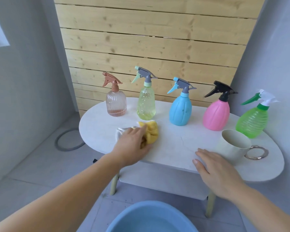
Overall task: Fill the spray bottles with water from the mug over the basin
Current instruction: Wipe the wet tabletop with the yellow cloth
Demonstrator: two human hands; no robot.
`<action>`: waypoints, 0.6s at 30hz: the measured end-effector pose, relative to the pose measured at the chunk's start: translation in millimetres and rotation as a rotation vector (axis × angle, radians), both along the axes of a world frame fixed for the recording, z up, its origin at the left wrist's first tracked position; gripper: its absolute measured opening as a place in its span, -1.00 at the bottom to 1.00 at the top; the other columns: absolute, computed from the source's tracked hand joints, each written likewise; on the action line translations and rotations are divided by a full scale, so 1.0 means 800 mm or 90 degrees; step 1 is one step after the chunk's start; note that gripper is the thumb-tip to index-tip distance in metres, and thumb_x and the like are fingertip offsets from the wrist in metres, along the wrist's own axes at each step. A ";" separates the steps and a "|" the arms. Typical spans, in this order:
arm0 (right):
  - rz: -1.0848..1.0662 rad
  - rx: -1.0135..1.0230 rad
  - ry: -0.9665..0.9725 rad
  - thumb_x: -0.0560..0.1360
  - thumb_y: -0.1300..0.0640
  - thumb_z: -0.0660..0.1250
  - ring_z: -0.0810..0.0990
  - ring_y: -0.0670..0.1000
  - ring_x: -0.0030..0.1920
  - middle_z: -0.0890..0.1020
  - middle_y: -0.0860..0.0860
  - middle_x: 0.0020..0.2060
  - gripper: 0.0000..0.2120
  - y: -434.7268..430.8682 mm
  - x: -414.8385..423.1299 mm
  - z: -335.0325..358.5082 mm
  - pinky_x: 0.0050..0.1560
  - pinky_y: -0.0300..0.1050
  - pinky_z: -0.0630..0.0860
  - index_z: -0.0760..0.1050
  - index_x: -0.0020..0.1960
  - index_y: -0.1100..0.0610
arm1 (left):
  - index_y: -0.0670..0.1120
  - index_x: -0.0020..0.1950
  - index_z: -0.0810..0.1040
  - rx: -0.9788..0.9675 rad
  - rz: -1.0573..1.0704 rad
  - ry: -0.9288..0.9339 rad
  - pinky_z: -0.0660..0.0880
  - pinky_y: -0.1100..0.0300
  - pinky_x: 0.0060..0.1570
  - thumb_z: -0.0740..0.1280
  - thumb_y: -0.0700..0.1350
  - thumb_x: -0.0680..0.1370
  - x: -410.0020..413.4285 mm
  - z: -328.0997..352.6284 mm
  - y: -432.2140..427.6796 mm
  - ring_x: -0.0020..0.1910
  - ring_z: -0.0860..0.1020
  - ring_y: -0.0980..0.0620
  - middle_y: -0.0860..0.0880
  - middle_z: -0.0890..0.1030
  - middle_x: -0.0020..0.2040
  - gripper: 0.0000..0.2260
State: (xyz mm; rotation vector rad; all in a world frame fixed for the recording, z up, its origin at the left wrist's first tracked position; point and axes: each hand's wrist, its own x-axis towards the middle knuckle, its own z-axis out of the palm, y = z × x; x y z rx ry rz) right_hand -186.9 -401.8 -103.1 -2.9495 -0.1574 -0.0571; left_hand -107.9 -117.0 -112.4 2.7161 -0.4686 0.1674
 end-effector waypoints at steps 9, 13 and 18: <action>0.022 0.018 0.006 0.65 -0.15 0.03 0.14 -0.12 0.54 0.23 -0.10 0.54 -0.50 -0.007 -0.001 0.000 0.46 -0.28 0.03 0.26 0.52 0.01 | -0.04 0.15 0.47 -0.048 0.020 -0.050 0.36 0.06 0.11 0.07 0.32 0.48 -0.002 -0.024 0.019 0.21 0.47 -0.11 0.01 0.55 0.18 -0.49; 0.024 0.041 0.000 0.64 -0.16 0.05 0.16 -0.13 0.53 0.27 -0.11 0.53 -0.50 -0.011 0.000 0.002 0.45 -0.29 0.04 0.28 0.51 0.01 | -0.11 -0.06 0.31 -0.143 0.144 -0.023 0.25 0.00 -0.09 0.20 0.12 0.65 0.011 -0.011 -0.008 0.02 0.45 -0.21 -0.05 0.47 -0.13 -0.69; 0.018 0.072 0.014 0.66 -0.12 0.02 0.22 -0.09 0.50 0.35 -0.09 0.48 -0.52 -0.015 0.000 0.007 0.42 -0.23 0.12 0.26 0.51 0.02 | -0.08 -0.11 0.27 -0.197 0.164 0.040 0.32 -0.04 -0.02 0.14 0.07 0.69 0.039 0.007 -0.072 0.02 0.43 -0.21 -0.08 0.50 -0.13 -0.72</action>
